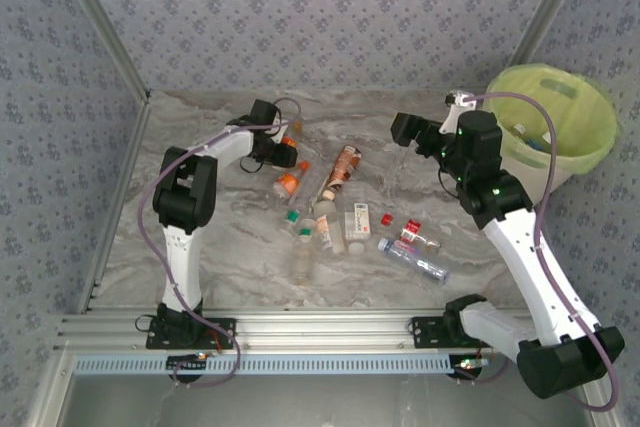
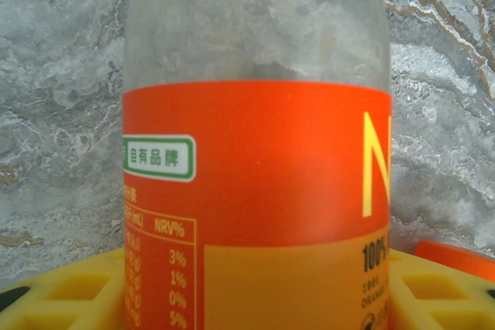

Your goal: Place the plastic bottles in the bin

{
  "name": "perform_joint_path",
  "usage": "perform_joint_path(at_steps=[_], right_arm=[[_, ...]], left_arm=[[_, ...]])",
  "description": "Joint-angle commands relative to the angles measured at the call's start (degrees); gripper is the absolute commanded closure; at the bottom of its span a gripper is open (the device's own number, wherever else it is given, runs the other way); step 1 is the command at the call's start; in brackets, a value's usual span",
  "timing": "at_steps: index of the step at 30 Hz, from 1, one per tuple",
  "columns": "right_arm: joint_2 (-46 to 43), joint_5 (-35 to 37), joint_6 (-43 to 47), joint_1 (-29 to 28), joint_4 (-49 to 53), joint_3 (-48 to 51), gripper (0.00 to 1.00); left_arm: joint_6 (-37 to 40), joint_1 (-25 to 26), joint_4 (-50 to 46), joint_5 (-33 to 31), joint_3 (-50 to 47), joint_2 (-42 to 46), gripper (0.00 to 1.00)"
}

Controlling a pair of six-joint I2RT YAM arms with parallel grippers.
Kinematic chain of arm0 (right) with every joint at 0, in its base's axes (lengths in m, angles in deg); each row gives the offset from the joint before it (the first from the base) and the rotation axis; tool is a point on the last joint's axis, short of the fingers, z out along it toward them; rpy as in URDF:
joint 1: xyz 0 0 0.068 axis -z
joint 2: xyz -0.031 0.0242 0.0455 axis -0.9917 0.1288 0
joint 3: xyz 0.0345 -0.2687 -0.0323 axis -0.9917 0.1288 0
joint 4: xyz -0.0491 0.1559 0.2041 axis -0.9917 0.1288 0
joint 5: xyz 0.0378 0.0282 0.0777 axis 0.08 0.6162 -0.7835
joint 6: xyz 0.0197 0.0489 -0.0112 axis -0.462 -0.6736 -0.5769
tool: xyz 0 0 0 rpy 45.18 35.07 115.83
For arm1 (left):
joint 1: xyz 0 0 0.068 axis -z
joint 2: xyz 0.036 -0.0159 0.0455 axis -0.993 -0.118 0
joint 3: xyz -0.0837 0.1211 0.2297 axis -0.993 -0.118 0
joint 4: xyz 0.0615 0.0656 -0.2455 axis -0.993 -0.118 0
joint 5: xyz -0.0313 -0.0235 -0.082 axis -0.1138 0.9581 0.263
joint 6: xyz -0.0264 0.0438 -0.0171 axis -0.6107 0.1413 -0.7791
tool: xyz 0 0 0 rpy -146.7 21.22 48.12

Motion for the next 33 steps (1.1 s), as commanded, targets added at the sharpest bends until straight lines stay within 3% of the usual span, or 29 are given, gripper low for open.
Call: perform_joint_path(at_steps=[1, 6, 16, 23, 33], right_arm=[[0.53, 1.42, 0.02, -0.47, 0.30, -1.69, 0.01], [0.95, 2.81, -5.55, -0.47, -0.76, -1.61, 0.00], [7.42, -9.95, -18.11, -1.50, -11.59, -0.89, 0.00], [14.97, -18.81, -25.59, -3.22, -20.77, -2.58, 0.00], [21.39, -24.28, -23.75, -6.09, -21.23, -8.81, 0.01]], left_arm=[[0.75, 0.10, -0.04, -1.03, 0.27, 2.43, 0.46], [0.66, 0.14, 2.54, -0.99, -2.37, 7.46, 0.50], [-4.08, 1.01, 12.11, 8.21, -14.03, 24.47, 0.59], [-6.33, 6.84, 23.79, 16.85, -24.56, 36.61, 0.60], [-7.61, 14.23, 31.05, 22.92, -29.24, 43.33, 0.60]])
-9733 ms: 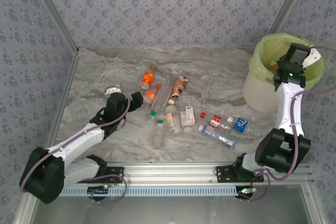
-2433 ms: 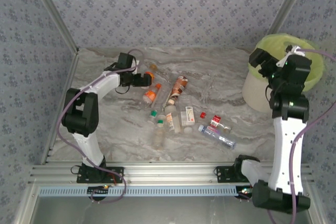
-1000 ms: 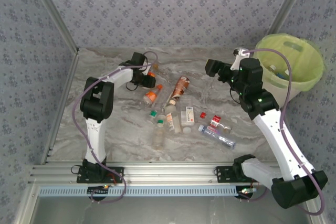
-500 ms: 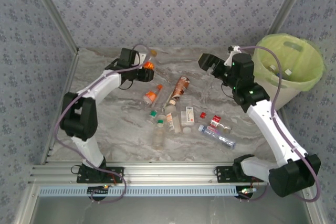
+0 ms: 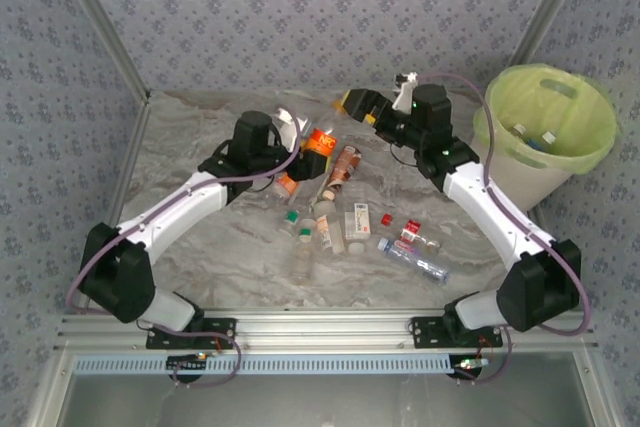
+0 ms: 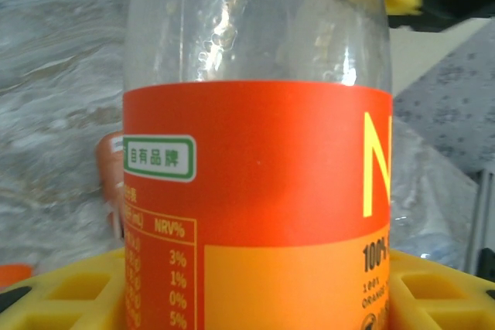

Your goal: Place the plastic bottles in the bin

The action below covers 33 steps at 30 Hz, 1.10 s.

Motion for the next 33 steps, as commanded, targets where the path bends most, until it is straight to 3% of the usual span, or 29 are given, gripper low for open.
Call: perform_joint_path(at_steps=[1, 10, 16, 19, 28, 33], right_arm=[[1.08, -3.45, -0.66, -0.63, -2.02, -2.91, 0.02], [2.15, -4.63, 1.22, -1.45, 1.81, -4.64, 0.18], [2.41, -3.49, 4.26, -2.39, 4.32, -4.70, 0.21], [2.42, -2.31, 5.54, -2.64, 5.97, -4.93, 0.27], [2.37, -0.88, 8.09, -3.18, 7.05, -5.35, 0.52], [2.36, -0.43, 8.23, -3.26, 6.97, -5.35, 0.72]], left_arm=[[-1.63, 1.06, 6.19, 3.42, -0.94, 2.31, 0.60], [-2.71, 1.49, 8.58, 6.64, -1.71, 2.60, 0.59], [-2.27, 1.69, 7.70, 6.14, -1.59, 2.32, 0.59], [-2.11, 1.69, 7.43, 5.98, -1.53, 2.21, 0.59], [-2.01, 1.71, 7.08, 5.94, -1.47, 2.03, 0.59], [-1.83, 1.67, 6.75, 5.81, -1.36, 2.04, 0.59]])
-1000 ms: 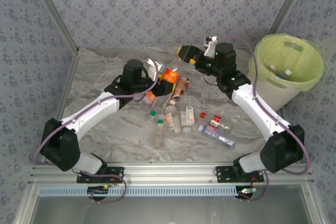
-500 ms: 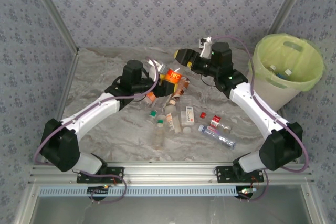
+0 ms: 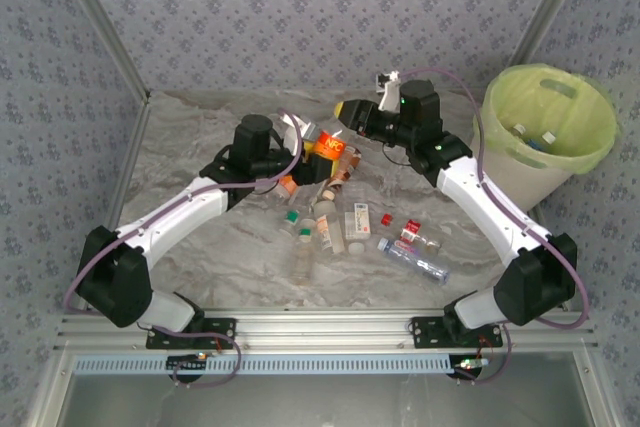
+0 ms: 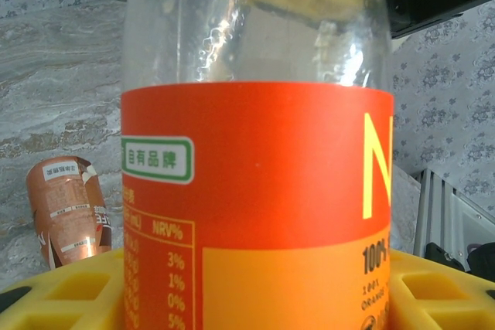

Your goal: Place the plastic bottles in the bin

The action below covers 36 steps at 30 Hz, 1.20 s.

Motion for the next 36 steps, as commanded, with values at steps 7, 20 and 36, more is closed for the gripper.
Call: perform_joint_path(at_steps=[7, 20, 36], right_arm=[[0.47, 0.69, 2.19, -0.50, -0.17, -1.62, 1.00], [-3.89, 14.61, 19.92, 2.98, 18.26, -9.40, 1.00], [-16.34, 42.78, 39.61, 21.90, 8.95, -9.68, 0.95]], left_arm=[[0.58, 0.34, 0.84, 0.74, 0.45, 1.46, 0.44], [-3.07, -0.67, 6.21, -17.36, -8.54, 11.45, 0.00], [-10.21, -4.73, 2.55, -35.48, -16.85, 14.85, 0.01]])
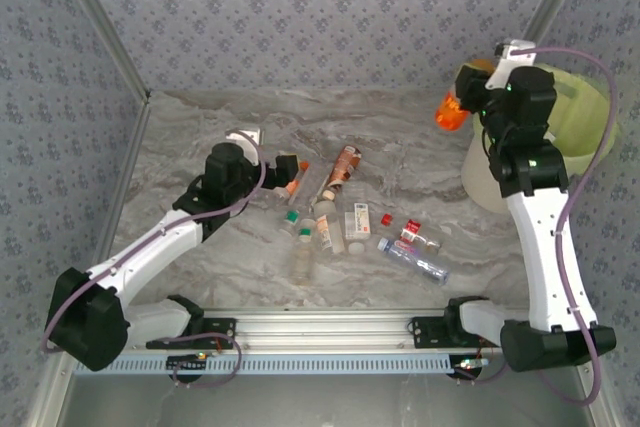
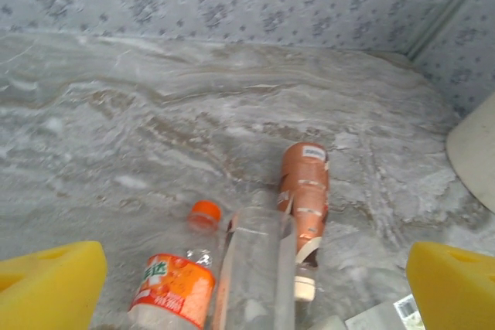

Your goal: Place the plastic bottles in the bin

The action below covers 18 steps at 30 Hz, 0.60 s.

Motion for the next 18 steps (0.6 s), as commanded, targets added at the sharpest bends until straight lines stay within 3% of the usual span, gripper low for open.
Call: perform_joint_path(at_steps=[1, 6, 14, 16, 18], right_arm=[[-0.50, 13.68, 6.97, 1.90, -10.60, 2.35, 0.94], [1.37, 19.91, 8.77, 8.43, -23.61, 7.89, 0.92], [7.58, 20.93, 5.65, 16.06, -22.84, 8.70, 0.89], [8.67, 19.86, 3.65, 17.22, -20.04, 8.36, 0.80], [9.79, 18.80, 1.35, 17.91, -15.56, 7.31, 0.56]], left_arm=[[-2.49, -0.67, 0.13, -2.21, -0.08, 0.31, 0.00], [-3.20, -1.31, 0.13, -2.21, -0.42, 0.12, 0.00], [-4.15, -2.13, -0.80, -2.72, -1.21, 0.73, 0.00], [-4.50, -2.42, -0.92, -2.88, -1.61, 0.99, 0.01], [-4.95, -2.73, -1.17, -2.99, -2.00, 1.13, 0.00]])
